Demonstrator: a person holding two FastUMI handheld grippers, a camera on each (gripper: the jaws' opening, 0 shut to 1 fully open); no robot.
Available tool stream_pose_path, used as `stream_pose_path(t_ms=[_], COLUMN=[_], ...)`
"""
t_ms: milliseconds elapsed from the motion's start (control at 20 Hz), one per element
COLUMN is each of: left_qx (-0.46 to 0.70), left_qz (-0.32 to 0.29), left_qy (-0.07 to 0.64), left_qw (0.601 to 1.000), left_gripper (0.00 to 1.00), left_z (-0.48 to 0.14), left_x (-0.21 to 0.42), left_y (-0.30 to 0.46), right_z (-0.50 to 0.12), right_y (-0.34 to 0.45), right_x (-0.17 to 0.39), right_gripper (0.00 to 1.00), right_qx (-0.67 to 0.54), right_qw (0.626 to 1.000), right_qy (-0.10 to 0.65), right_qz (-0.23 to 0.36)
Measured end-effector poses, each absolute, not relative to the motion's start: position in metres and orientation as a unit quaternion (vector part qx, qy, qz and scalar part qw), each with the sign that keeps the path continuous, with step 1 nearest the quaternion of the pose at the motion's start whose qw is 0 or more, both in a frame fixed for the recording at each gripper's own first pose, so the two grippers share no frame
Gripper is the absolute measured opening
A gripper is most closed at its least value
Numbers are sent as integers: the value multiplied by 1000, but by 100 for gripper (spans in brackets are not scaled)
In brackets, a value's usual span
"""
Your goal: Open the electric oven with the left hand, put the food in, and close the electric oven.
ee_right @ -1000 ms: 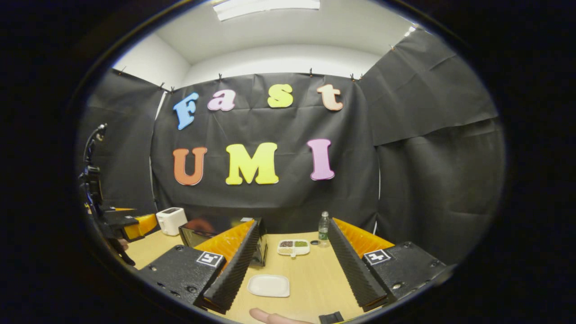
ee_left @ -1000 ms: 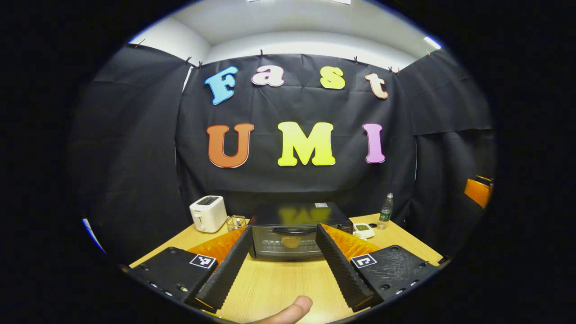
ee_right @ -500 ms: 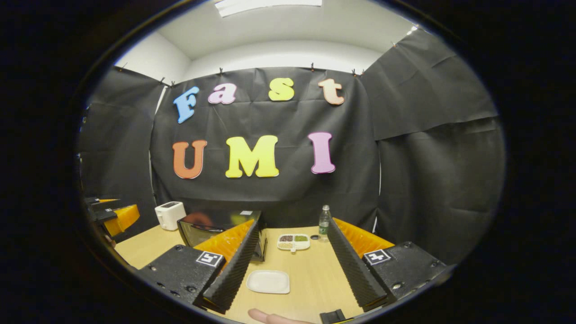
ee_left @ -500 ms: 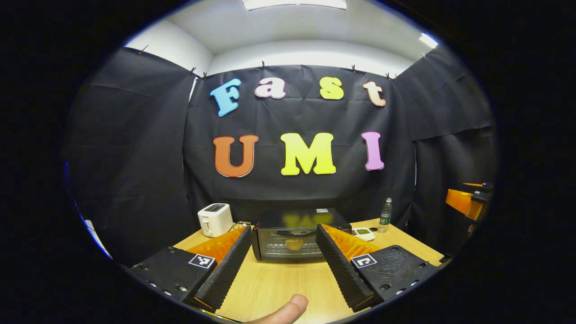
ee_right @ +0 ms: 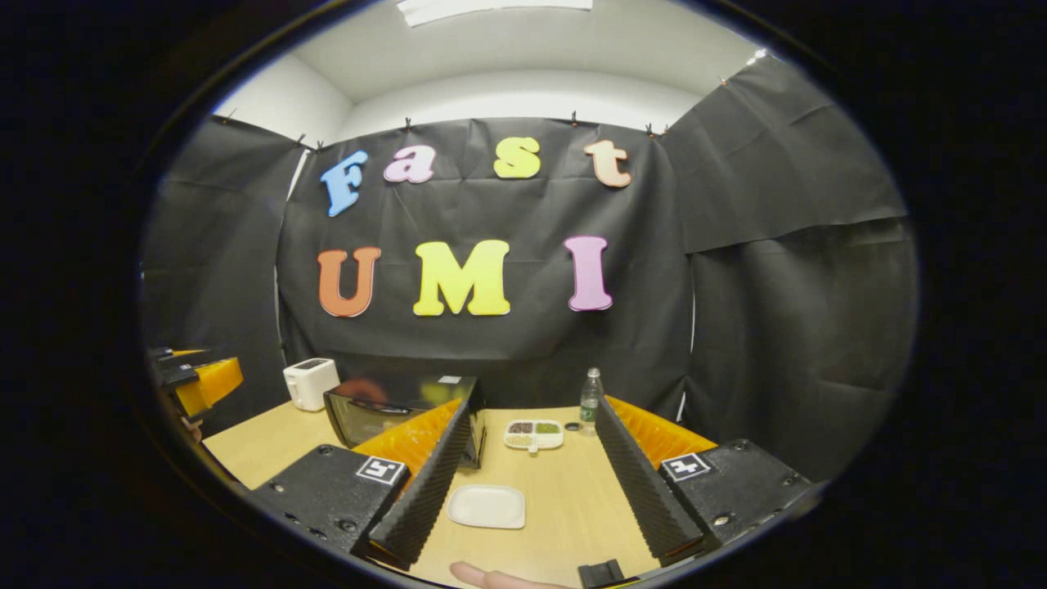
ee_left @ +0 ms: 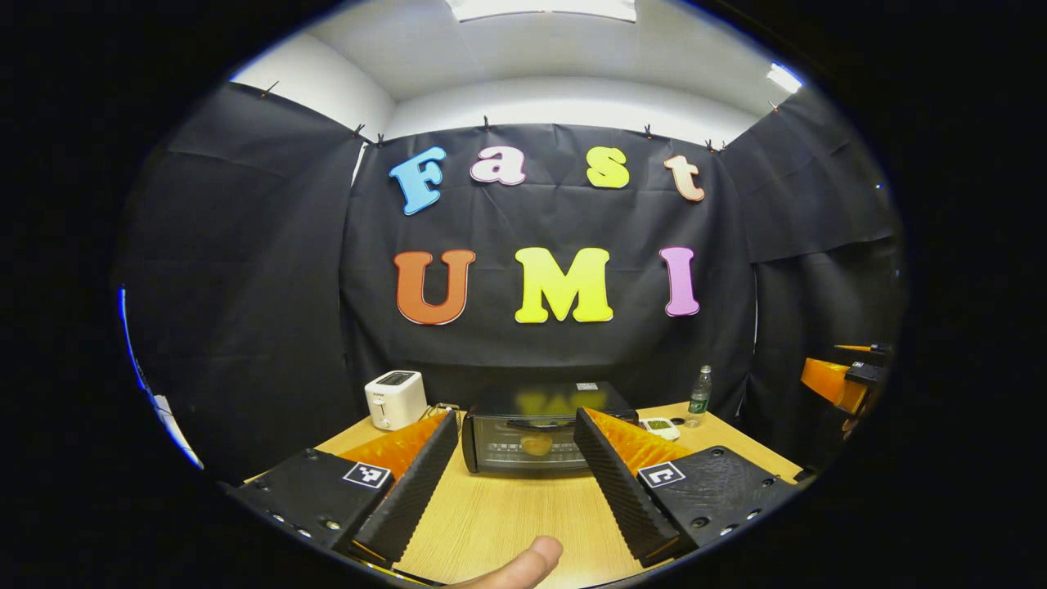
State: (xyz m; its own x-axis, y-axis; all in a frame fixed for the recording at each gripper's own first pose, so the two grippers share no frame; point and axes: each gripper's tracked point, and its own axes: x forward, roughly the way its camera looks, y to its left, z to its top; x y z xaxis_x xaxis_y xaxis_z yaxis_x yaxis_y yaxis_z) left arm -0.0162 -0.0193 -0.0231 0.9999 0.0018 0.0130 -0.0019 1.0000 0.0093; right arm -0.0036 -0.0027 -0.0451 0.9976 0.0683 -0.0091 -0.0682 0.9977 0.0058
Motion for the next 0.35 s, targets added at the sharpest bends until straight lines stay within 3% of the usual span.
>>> stream_pose_path(t_ms=[350], left_qx=[-13], left_qz=[-17], left_qy=[-19], left_qw=[1000], left_gripper=[94], left_z=[-15], left_x=[-31], left_y=[-29], right_z=[-44], right_y=[-15], right_x=[-21], right_gripper=[98], right_qx=[-1], right_qw=[1000], right_qy=[0], right_qz=[25])
